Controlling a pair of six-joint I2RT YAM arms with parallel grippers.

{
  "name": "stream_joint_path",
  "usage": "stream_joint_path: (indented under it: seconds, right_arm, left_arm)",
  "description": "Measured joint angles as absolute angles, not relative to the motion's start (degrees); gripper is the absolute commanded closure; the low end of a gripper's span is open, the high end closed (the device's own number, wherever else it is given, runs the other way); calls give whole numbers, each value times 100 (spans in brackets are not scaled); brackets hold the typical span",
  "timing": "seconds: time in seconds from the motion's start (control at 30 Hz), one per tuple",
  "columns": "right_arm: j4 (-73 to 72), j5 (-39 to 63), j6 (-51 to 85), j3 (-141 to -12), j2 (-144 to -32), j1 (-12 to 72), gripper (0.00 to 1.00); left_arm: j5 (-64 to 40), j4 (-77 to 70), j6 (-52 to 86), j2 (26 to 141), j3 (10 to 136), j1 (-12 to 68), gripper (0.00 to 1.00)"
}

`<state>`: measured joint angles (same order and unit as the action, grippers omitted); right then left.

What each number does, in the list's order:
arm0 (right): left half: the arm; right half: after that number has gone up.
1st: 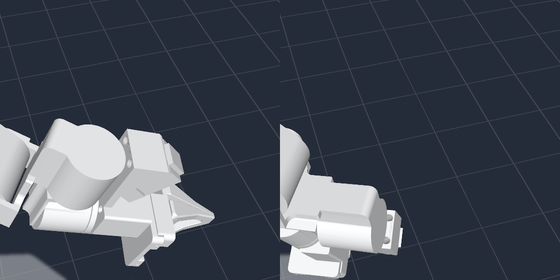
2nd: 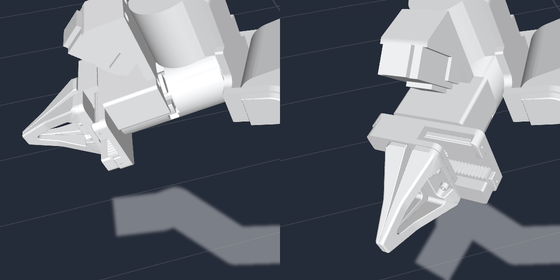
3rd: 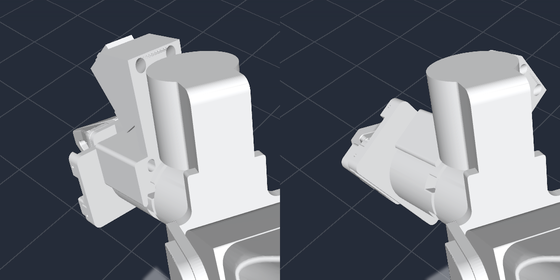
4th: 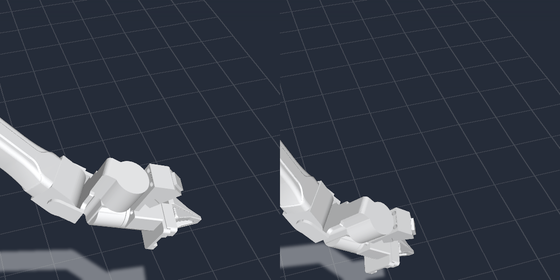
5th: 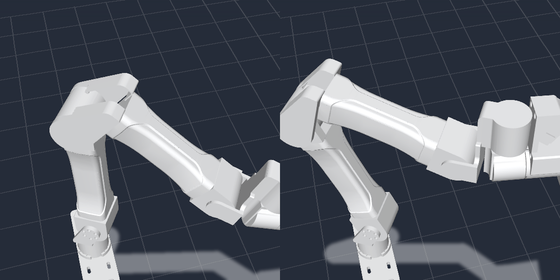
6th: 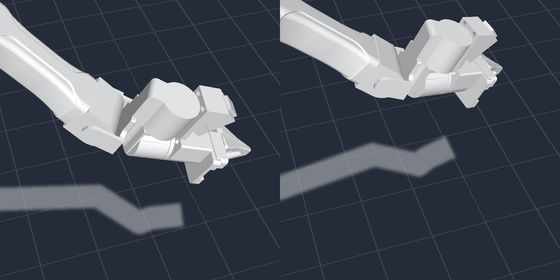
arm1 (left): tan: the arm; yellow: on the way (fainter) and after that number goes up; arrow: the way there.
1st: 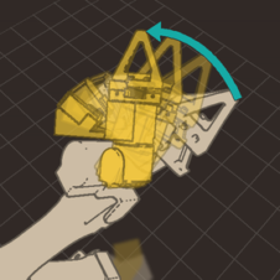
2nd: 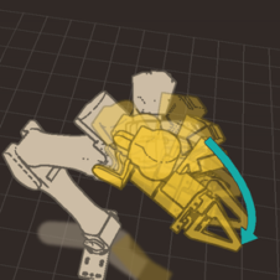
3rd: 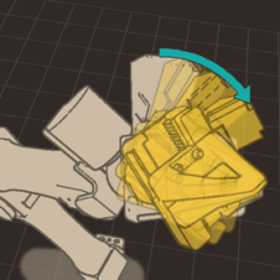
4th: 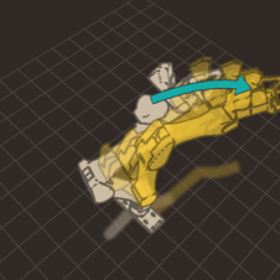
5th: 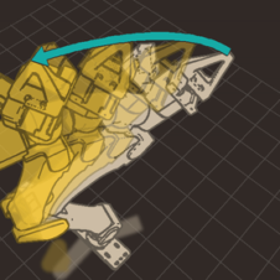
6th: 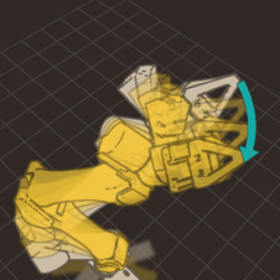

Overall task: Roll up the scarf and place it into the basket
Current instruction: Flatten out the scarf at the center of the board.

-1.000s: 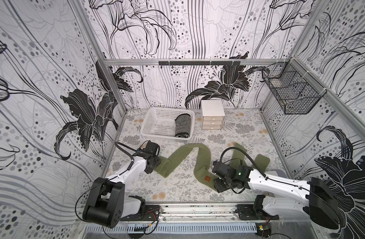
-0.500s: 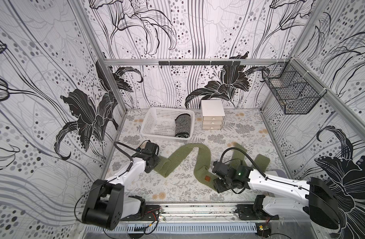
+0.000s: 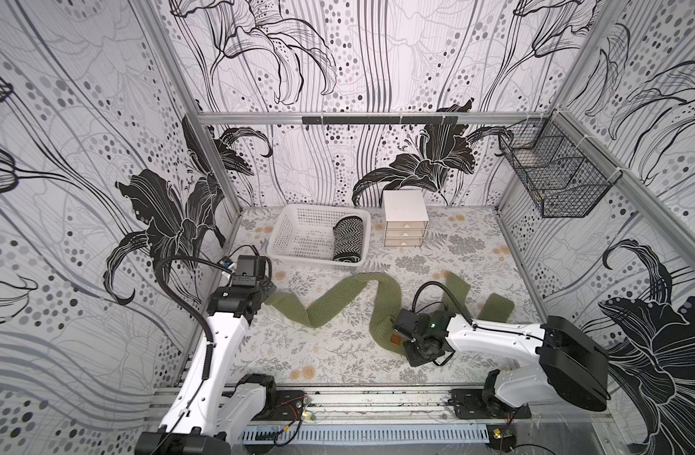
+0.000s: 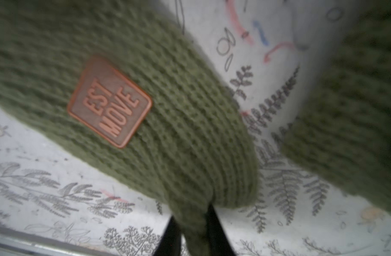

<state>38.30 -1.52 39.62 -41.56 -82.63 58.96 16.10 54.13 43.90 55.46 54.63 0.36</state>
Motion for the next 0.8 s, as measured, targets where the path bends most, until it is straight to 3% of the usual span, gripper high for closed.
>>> stream_joint_path:
  seconds: [0.27, 0.5, 0.8]
  right_arm:
    - [4244, -340, 3465, -5192, -7699, 5472, 100]
    - [4694, -1009, 2458, -7275, -7275, 4510, 100]
    - [5627, -1806, 1461, -7905, -7279, 2687, 100]
  left_arm:
    - [1863, 5651, 3627, 5437, 5935, -917, 100]
    - [1820, 5579, 3253, 5767, 6501, -1173, 100]
    - [1070, 5352, 2875, 5942, 6775, -1282, 100]
